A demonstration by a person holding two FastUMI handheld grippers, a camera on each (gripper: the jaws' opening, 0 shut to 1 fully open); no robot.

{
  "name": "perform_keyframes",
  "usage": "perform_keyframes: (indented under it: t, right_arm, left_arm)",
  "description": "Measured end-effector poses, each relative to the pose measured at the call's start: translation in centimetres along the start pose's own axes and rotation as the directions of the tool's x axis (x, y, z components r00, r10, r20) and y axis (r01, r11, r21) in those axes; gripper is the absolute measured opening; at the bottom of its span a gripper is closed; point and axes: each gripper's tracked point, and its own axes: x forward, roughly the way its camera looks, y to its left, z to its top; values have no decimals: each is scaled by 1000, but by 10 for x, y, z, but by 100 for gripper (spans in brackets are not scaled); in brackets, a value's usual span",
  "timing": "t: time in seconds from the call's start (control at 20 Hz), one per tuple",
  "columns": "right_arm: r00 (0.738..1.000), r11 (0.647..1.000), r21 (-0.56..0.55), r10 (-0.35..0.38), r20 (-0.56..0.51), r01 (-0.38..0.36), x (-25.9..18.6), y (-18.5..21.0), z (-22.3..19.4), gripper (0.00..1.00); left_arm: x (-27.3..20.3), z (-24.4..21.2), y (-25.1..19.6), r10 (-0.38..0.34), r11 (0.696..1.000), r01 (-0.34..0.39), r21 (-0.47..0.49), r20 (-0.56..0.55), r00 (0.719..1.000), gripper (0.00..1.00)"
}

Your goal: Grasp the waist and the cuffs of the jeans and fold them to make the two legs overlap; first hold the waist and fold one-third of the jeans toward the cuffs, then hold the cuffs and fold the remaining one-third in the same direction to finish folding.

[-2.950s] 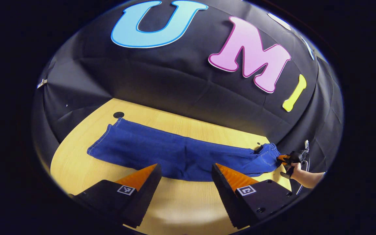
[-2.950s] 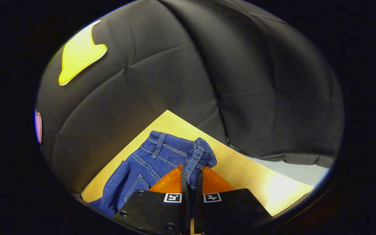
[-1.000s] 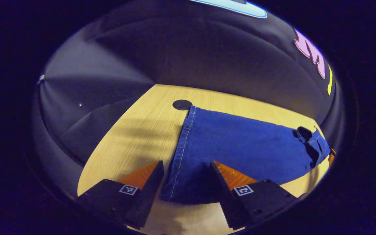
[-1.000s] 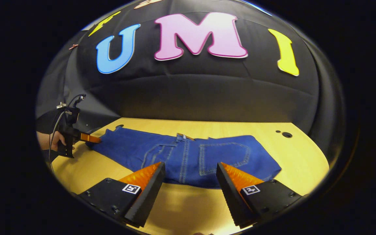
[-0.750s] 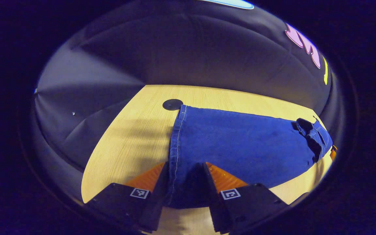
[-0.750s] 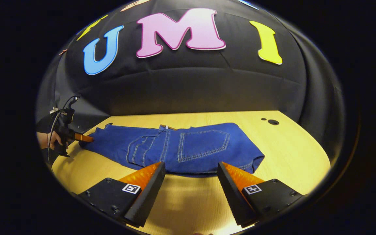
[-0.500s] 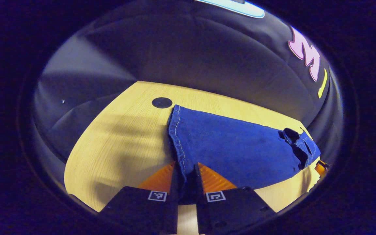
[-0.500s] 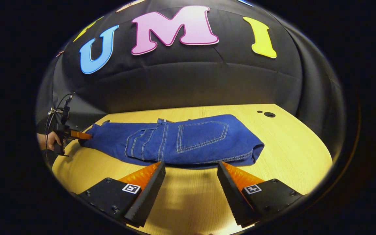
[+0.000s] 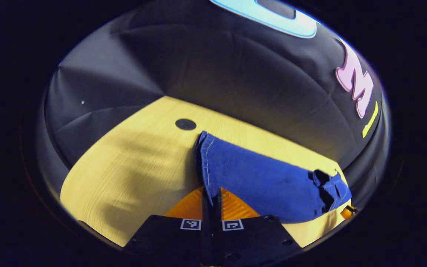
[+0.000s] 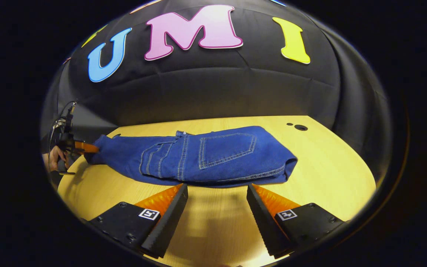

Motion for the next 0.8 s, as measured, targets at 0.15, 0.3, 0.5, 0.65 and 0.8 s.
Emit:
perform_keyframes:
  t: [0.15, 0.3, 0.5, 0.65, 0.8]
  right_arm:
    - [999, 999, 10, -33, 9, 33, -2, -27, 6, 98]
    - [998, 997, 42, -69, -3, 69, -5, -55, 6, 98]
    - [993, 991, 66, -118, 6, 118, -12, -93, 10, 98]
    - [989, 988, 43, -149, 18, 149, -15, -122, 15, 98]
    - [985, 985, 21, -170, 23, 170, -19, -148, 20, 97]
  left_arm:
    - [-26, 29, -56, -68, 998, 66, 22, 71, 995, 6]
    - [-44, 45, -130, -145, 985, 136, 101, 88, 985, 6]
    - [-53, 46, -241, -252, 960, 241, 143, 65, 966, 6]
    - [-51, 22, -330, -313, 933, 302, 198, 23, 950, 6]
    - [-37, -15, -410, -377, 898, 378, 224, -51, 925, 6]
